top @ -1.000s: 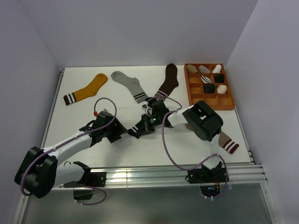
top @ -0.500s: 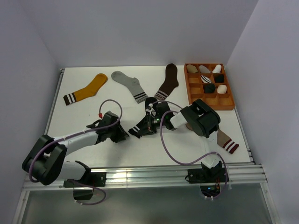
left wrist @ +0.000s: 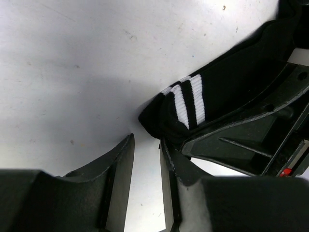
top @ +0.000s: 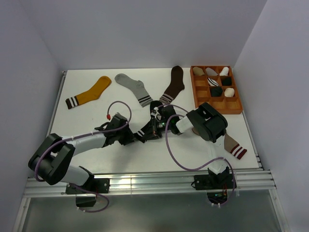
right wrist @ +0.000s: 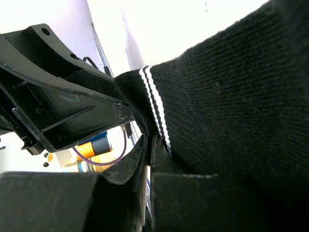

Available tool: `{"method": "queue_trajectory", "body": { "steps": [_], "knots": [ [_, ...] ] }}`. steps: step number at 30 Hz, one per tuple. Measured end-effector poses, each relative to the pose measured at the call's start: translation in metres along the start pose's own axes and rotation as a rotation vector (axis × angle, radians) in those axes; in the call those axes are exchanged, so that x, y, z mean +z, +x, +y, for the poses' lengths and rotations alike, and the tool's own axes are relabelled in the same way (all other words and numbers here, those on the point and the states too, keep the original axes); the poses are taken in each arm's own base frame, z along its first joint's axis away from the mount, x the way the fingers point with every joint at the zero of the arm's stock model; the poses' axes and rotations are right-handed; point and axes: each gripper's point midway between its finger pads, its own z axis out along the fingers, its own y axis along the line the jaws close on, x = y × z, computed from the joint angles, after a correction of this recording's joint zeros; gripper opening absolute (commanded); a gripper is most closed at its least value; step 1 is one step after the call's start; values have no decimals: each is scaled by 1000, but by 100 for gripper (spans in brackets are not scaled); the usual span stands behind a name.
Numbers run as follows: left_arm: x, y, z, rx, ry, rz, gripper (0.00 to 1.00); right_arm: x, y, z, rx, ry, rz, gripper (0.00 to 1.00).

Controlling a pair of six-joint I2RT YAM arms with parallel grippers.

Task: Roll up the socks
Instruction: Move the sock to the center of the board, then roll the sock at the center of the board.

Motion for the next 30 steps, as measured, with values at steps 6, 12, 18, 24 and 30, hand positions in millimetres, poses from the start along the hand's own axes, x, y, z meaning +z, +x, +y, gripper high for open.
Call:
{"method": "queue_trajectory", "body": {
  "steps": [6,12,18,24,30],
  "knots": [
    [-3,-4,4,-10,7,-39,36,0,0,-1,-1,4,1,0],
    [-6,-9,1,-23,22,-68,38,0,1,-2,-11,10,4,0],
    [-5,-11,-2,-41,43,-81,41,0,1,-3,-17,13,7,0],
    [-4,-16,-11,-70,79,-104,50,0,1,-3,-25,13,9,0],
    [-4,-21,-13,-86,87,-128,49,0,1,-3,-29,19,13,0]
  ]
}}
